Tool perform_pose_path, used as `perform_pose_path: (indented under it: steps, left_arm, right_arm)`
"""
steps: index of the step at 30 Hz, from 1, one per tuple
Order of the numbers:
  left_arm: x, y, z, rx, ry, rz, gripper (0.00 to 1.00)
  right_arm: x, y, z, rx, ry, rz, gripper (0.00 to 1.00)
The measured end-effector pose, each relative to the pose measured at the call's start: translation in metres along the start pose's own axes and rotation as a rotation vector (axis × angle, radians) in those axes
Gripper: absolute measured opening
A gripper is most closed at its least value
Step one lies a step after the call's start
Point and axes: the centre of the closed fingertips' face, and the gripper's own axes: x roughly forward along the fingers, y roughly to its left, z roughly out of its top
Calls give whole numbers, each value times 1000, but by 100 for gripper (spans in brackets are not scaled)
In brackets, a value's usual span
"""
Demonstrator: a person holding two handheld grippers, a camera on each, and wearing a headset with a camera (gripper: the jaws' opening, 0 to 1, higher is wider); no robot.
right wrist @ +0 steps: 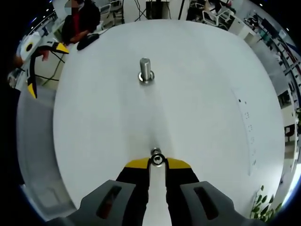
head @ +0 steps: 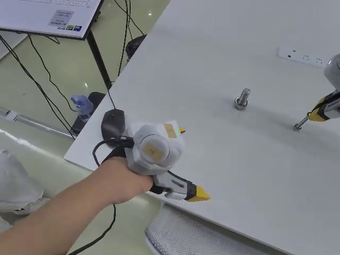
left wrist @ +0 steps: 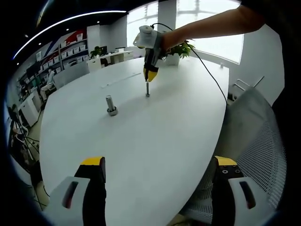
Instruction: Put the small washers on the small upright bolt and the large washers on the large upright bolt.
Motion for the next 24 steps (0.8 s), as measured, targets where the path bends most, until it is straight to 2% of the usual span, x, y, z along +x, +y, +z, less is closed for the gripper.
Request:
perform_pose_path:
  steps: [16,24]
  left_arm:
    - [1,-1,-5,-20,5,-9,91]
    - [0,1,-7,-26,8,-14,91]
  right_arm:
    - [10,8,-1,-5,14,6,12]
    - [20,5,-5,-7,27,14,12]
